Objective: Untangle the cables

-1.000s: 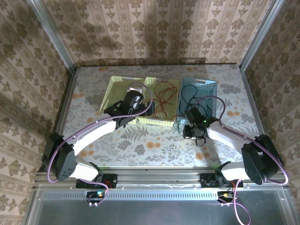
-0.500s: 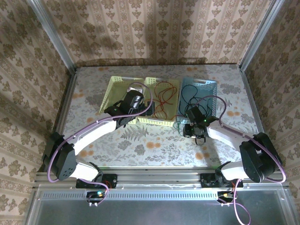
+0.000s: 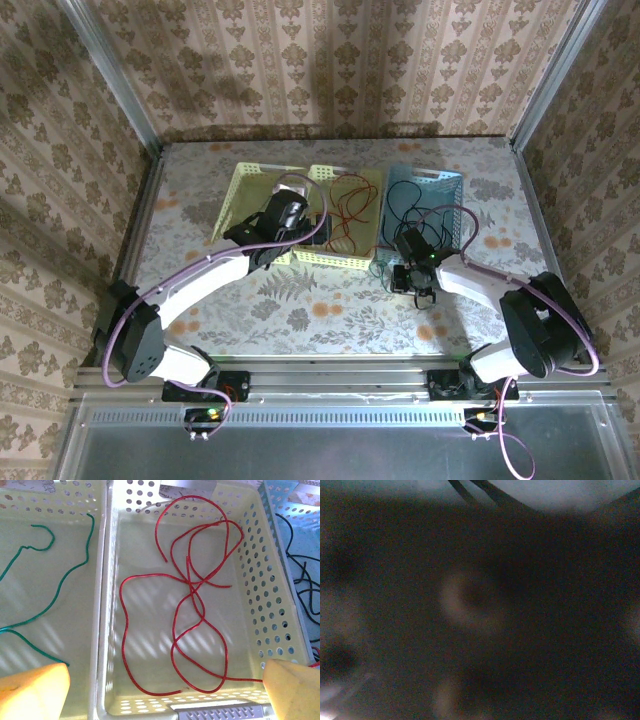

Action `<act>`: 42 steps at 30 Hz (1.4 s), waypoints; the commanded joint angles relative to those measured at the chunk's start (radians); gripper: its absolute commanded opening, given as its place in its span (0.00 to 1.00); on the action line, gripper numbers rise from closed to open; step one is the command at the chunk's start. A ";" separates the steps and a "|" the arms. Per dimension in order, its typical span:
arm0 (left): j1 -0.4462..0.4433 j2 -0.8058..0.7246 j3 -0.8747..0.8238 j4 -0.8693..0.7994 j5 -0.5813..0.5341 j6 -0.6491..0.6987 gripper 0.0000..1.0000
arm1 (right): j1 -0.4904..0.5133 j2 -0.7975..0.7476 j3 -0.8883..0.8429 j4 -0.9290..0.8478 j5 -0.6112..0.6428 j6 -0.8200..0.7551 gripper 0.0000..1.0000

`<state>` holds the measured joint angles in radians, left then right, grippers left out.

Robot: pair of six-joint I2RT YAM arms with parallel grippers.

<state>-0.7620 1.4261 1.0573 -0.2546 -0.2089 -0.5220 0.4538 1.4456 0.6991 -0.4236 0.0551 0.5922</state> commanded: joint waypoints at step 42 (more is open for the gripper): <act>-0.078 0.026 -0.048 0.214 0.736 0.234 0.65 | -0.033 -0.373 0.169 0.002 -0.307 0.047 0.00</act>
<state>-0.8318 1.4372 1.0157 -0.0910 0.4984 -0.2981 0.4252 1.0763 0.8368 -0.4339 -0.2058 0.6224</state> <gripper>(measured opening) 0.665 0.058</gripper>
